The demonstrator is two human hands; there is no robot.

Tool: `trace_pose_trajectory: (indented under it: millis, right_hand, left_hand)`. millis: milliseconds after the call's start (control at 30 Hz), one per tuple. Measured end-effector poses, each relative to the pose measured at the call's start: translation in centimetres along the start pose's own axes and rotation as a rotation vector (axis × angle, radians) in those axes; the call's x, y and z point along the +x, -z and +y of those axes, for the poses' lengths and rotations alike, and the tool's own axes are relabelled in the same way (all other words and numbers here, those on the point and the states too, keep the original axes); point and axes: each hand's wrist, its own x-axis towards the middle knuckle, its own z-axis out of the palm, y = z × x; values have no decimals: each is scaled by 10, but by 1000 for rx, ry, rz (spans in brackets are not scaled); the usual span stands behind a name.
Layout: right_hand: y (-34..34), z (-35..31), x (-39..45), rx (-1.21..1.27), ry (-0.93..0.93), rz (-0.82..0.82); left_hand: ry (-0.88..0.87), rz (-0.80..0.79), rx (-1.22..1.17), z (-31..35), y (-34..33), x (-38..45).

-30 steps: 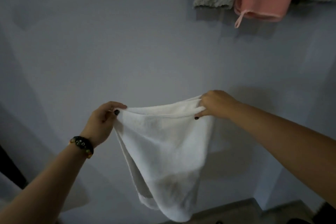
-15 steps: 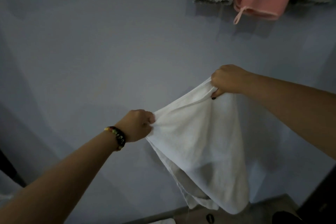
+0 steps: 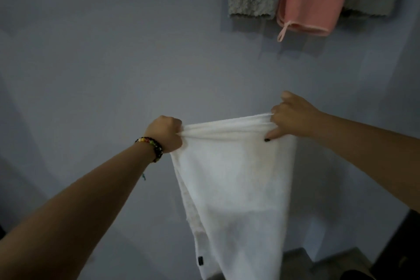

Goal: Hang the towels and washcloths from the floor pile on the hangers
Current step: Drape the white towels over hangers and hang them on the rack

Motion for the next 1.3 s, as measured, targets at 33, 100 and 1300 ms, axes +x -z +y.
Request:
trace_pose_trajectory:
  millis: [33, 100, 1300]
  right_hand:
    - [1, 2, -2, 54, 18, -8]
    - [5, 4, -5, 182, 49, -56]
    - [73, -35, 10, 358, -17, 542]
  left_hand:
    - [15, 33, -29, -4, 4, 4]
    - [11, 70, -62, -11, 10, 11]
    - [471, 244, -1049, -41, -1, -20]
